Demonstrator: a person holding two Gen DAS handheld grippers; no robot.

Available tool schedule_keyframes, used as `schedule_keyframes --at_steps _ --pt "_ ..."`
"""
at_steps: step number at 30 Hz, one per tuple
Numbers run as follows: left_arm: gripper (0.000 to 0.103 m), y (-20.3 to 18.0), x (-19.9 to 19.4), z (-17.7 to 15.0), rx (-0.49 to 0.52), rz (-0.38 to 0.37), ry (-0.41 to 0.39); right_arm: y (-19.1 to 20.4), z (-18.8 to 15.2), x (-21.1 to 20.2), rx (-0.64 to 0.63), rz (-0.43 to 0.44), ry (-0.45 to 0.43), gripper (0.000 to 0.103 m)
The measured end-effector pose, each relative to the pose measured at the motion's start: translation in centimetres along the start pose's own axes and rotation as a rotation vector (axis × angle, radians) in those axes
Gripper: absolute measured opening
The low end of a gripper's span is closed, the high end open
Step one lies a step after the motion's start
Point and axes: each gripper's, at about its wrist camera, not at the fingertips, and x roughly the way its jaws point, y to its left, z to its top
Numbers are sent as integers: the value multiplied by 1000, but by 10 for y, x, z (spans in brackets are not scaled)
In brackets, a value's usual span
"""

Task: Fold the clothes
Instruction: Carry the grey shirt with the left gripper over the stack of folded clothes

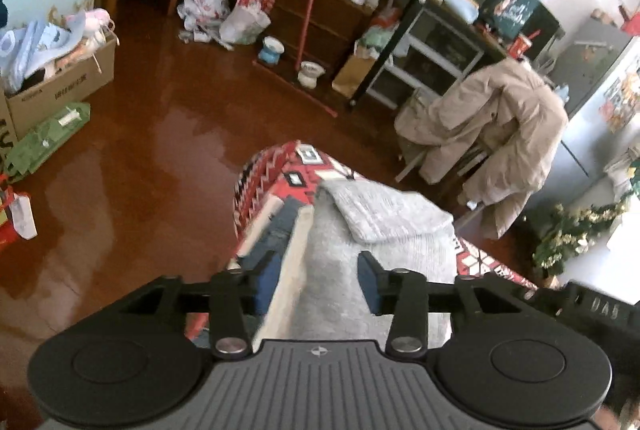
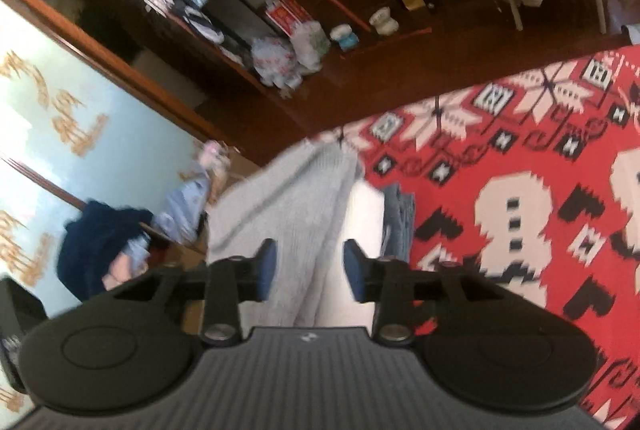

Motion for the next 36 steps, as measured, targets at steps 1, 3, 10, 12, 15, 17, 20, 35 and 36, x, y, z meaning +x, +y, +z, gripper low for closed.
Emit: schedule_keyframes --at_steps 1,3,10,12,15,17,20,35,36 --pt "47 2 -2 3 -5 -3 -9 -4 7 -1 9 -1 -5 48" --pt "52 6 -7 8 -18 -9 -26 -12 19 3 30 4 -2 51" --pt "54 8 18 31 -106 -76 -9 -34 50 46 132 28 25 54" --pt "54 6 30 35 -117 -81 14 -39 55 62 158 43 41 54" --pt "50 3 48 39 -122 -81 56 -49 60 84 218 61 71 54" --pt "30 -2 57 38 -109 -65 78 -53 62 97 241 65 92 51" --pt "12 -12 63 35 -58 -14 71 -46 61 103 199 71 80 17" --pt "55 19 13 19 -84 -65 1 -18 48 59 -46 -39 -85 31" --pt "55 22 5 14 -102 -76 -6 -13 46 50 -81 -32 -96 28"
